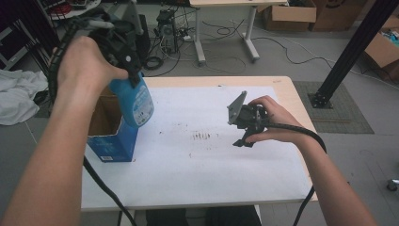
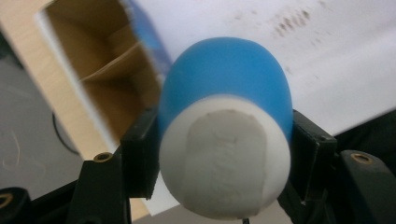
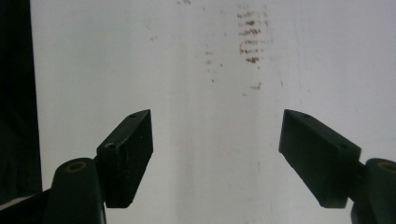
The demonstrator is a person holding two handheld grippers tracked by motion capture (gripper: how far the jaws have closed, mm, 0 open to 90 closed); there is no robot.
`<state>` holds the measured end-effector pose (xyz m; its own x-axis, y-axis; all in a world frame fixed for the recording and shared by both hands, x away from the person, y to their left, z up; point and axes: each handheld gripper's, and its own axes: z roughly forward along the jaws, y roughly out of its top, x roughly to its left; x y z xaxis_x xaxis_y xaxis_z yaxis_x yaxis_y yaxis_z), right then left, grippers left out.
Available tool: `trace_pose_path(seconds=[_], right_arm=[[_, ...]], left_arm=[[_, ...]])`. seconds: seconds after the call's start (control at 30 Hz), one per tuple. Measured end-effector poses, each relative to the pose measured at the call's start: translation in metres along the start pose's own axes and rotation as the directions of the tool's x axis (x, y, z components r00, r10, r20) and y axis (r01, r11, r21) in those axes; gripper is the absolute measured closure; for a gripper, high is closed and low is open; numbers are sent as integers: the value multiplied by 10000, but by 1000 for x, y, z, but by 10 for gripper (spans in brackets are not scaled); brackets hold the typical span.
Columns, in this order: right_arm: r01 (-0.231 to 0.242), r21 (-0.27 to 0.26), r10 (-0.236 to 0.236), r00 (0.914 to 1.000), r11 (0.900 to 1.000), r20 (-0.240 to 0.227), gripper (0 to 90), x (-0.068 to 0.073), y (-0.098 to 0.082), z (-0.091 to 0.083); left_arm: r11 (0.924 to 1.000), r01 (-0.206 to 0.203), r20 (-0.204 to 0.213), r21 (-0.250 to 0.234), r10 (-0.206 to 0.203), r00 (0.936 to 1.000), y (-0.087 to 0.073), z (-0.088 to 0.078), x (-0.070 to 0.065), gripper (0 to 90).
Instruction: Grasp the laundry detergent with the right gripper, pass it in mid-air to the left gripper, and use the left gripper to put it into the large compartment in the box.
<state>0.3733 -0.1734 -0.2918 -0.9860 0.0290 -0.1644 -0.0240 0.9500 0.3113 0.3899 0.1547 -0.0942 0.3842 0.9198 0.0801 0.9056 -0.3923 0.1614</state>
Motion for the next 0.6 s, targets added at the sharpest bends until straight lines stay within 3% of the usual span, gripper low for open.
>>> trace_pose_path(seconds=[0.03,0.07,0.1,0.17,0.23,0.27,0.3,0.33,0.4,0.43,0.47,0.5,0.6], right_arm=[[-27,81,26,10000,10000,62,261,0,-2,-1],[-68,144,66,9999,9999,96,261,-1,-5,-2],[-95,235,92,9998,9997,158,261,-1,-7,-3],[-162,455,150,9995,9988,272,261,-2,-12,-5],[-226,628,204,9991,9978,362,261,-3,-17,-6],[-266,697,240,9989,9972,391,261,-3,-20,-7],[-280,783,246,9988,9965,433,261,-4,-22,-9],[-280,783,246,9988,9965,433,261,-4,-22,-9],[-392,1005,345,9983,9942,479,261,-5,-29,-12],[-431,1037,381,9980,9937,502,261,-6,-31,-13],[-431,1037,381,9980,9937,502,261,-6,-31,-13],[-491,1073,435,9976,9930,537,261,-7,-35,-16],[-581,1130,517,9969,9919,591,261,-8,-40,-19]], left_arm=[[9996,284,-89,27,-284,9996,-1,-2,6,387],[9996,284,-89,27,-284,9996,-1,-2,6,387],[9965,836,-265,14,-835,9962,-4,-5,16,387],[9909,1346,-424,-1,-1345,9900,-7,-8,26,387],[9842,1773,-543,-16,-1771,9827,-10,-8,36,387],[9842,1773,-543,-16,-1771,9827,-10,-8,36,387],[9762,2168,-643,11,-2162,9742,-13,-7,45,387],[9762,2168,-643,11,-2162,9742,-13,-7,45,387],[9646,2637,-802,34,-2626,9616,-17,-5,56,387],[9609,2767,-848,66,-2751,9577,-18,-3,60,387],[9609,2767,-848,66,-2751,9577,-18,-3,60,387],[9541,2992,-954,78,-2972,9500,-20,0,65,387],[9470,3212,-1022,56,-3190,9422,-21,4,70,387]])
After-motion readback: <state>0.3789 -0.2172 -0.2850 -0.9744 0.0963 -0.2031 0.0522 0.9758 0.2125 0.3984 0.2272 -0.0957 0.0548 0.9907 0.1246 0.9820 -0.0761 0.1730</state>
